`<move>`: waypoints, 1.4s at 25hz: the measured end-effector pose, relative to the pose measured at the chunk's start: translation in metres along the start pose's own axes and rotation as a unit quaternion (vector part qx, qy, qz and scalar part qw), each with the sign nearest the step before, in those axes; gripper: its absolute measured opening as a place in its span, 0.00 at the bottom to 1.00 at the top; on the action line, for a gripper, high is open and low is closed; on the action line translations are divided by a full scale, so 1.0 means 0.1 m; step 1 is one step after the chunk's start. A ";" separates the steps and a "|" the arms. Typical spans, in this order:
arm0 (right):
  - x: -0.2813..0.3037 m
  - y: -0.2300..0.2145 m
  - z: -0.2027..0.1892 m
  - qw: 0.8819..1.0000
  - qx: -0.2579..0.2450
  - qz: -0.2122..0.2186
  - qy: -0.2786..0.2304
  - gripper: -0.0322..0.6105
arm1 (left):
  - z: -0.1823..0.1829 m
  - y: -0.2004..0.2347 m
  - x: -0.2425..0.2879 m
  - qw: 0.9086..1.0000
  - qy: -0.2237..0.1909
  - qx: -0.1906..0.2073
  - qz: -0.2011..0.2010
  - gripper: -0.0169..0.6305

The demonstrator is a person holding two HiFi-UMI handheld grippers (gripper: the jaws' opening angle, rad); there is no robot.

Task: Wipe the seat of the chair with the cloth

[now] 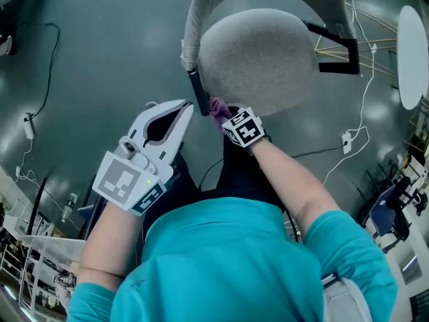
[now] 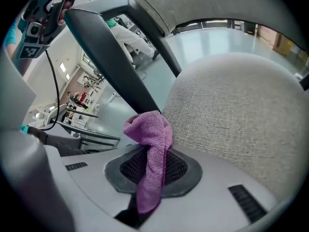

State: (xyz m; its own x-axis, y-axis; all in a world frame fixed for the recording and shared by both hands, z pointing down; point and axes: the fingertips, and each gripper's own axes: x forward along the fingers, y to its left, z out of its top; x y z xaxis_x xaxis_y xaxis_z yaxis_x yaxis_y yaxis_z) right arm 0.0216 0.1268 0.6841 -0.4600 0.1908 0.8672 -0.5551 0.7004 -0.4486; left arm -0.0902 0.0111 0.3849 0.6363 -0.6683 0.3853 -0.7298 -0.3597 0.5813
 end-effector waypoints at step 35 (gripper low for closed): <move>-0.62 -1.02 -0.22 0.998 0.033 -0.048 -0.038 0.14 | 0.06 -0.73 0.88 0.997 0.035 0.036 -0.061 0.03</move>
State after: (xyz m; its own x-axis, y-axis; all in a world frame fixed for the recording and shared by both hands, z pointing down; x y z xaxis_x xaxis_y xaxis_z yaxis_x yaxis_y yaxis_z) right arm 0.1216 0.0585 0.6811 -0.4525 0.0710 0.8889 -0.6419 0.6660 -0.3800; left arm 0.0176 -0.0250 0.3720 0.7349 -0.5710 0.3658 -0.6611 -0.4830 0.5742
